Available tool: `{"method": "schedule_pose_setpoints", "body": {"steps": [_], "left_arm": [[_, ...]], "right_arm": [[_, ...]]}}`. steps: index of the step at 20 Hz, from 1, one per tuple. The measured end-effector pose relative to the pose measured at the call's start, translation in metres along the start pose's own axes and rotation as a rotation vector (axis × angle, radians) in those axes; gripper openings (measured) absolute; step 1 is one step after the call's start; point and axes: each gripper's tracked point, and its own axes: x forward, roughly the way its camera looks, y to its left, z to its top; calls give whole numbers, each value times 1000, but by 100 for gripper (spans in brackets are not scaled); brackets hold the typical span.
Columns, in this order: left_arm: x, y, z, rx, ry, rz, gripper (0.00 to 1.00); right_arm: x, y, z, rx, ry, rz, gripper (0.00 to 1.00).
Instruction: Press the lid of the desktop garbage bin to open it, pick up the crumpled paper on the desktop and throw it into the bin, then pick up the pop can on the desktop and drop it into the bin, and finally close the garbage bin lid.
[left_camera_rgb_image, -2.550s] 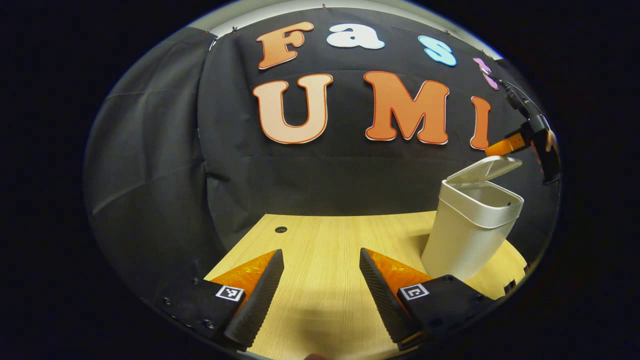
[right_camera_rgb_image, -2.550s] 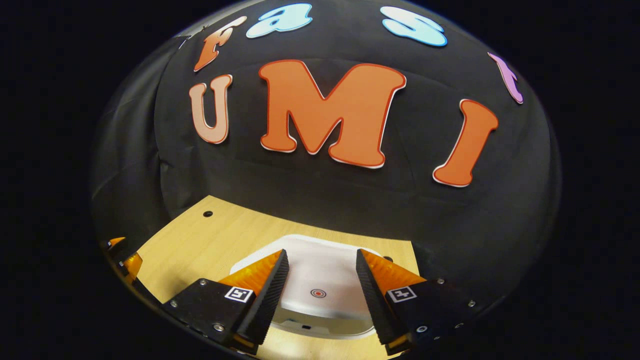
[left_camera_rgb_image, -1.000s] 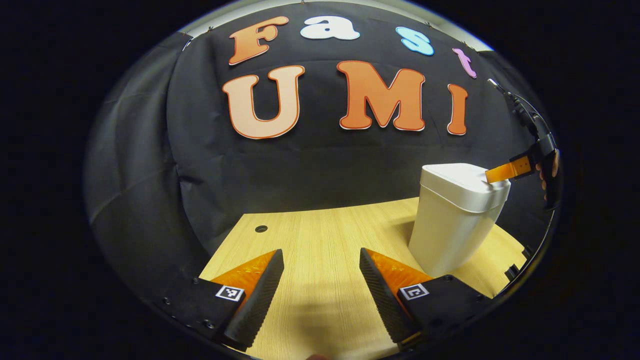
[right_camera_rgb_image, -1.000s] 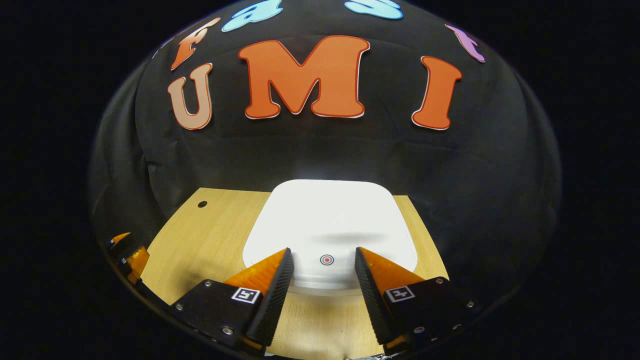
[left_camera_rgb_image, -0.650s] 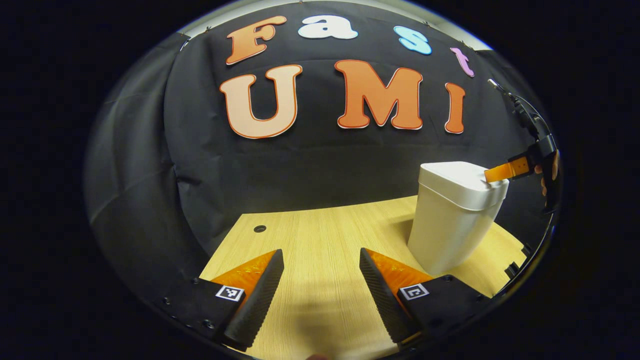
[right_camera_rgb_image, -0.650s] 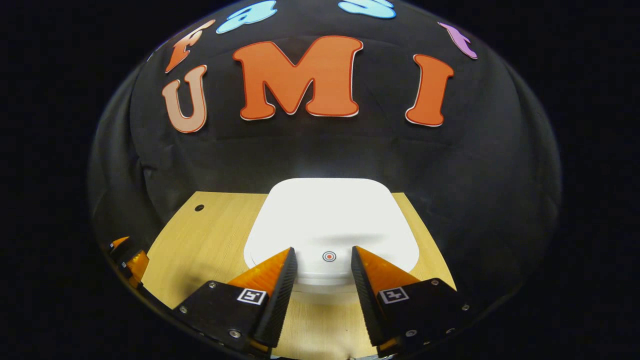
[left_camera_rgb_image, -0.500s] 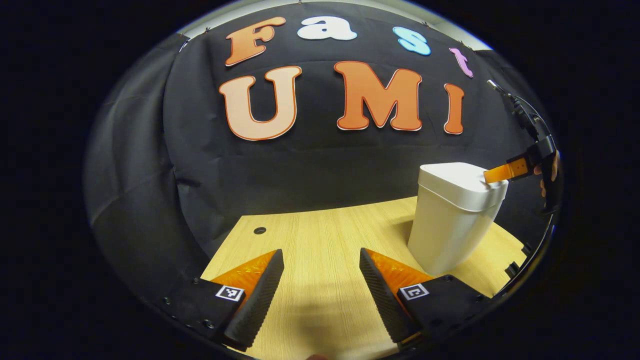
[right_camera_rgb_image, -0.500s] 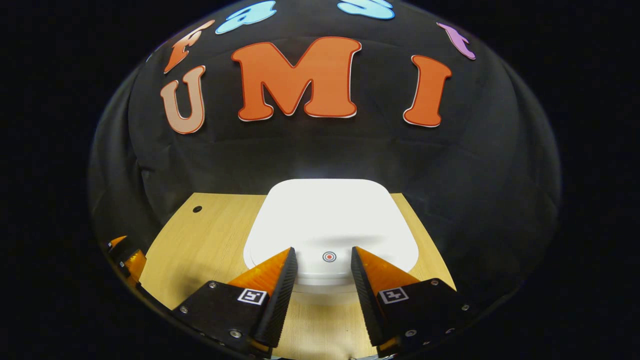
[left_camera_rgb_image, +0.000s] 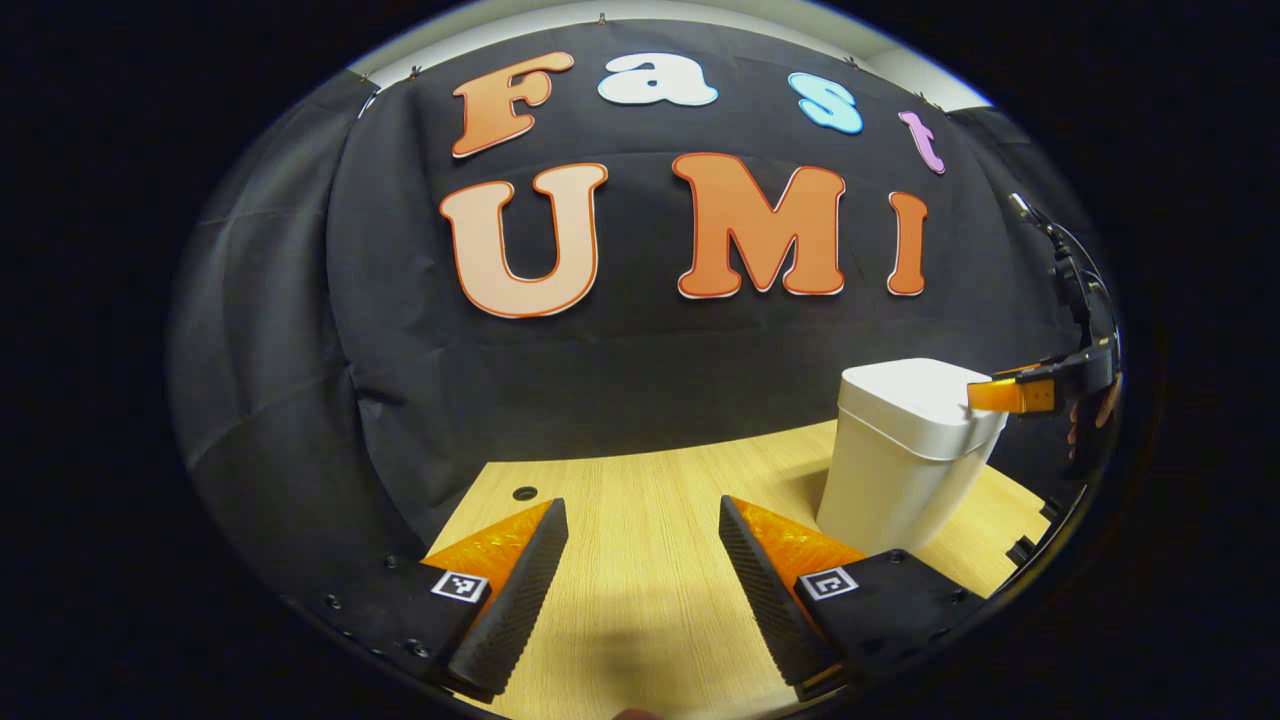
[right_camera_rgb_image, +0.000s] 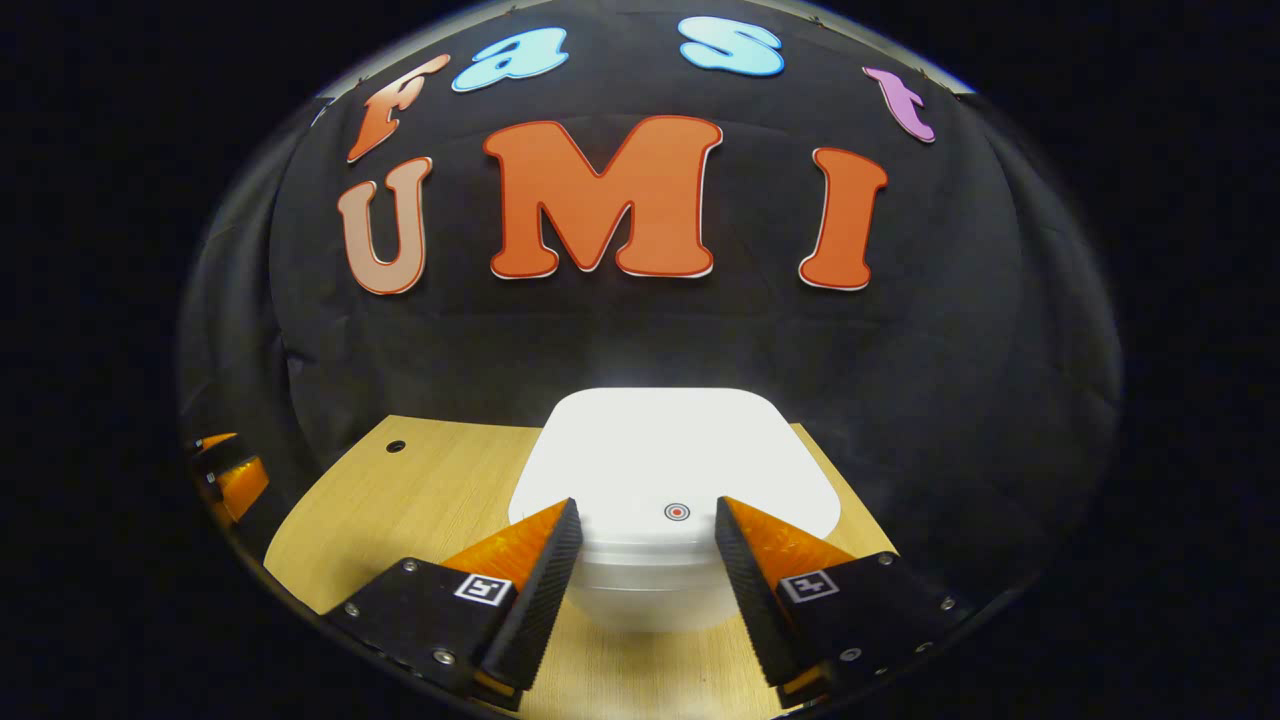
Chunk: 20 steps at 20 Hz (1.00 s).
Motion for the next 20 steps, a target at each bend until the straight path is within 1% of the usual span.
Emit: {"method": "schedule_pose_setpoints", "body": {"steps": [1,2,3,6,9,12,14,16,17,20], "left_arm": [[-1,0,4,3,-5,-5,97],[-2,1,9,7,-16,-4,97],[-3,3,15,11,-30,-1,97],[-8,8,35,26,-75,13,97],[-13,15,53,36,-131,36,97],[-19,28,71,40,-214,88,97],[-22,36,79,36,-256,116,97],[-25,42,82,29,-281,138,96],[-26,44,83,23,-289,146,94],[-26,46,83,12,-295,151,99]], "right_arm": [[-3,5,3,-13,-21,4,87],[-6,12,5,-23,-40,15,96],[-9,20,7,-31,-55,30,98],[-15,47,14,-46,-92,79,98],[-22,67,29,-67,-160,105,98],[-28,78,42,-102,-229,100,98],[-32,91,48,-102,-262,126,98],[-36,100,49,-97,-280,150,98],[-37,102,50,-96,-289,156,98],[-39,110,52,-96,-312,171,98]]}}
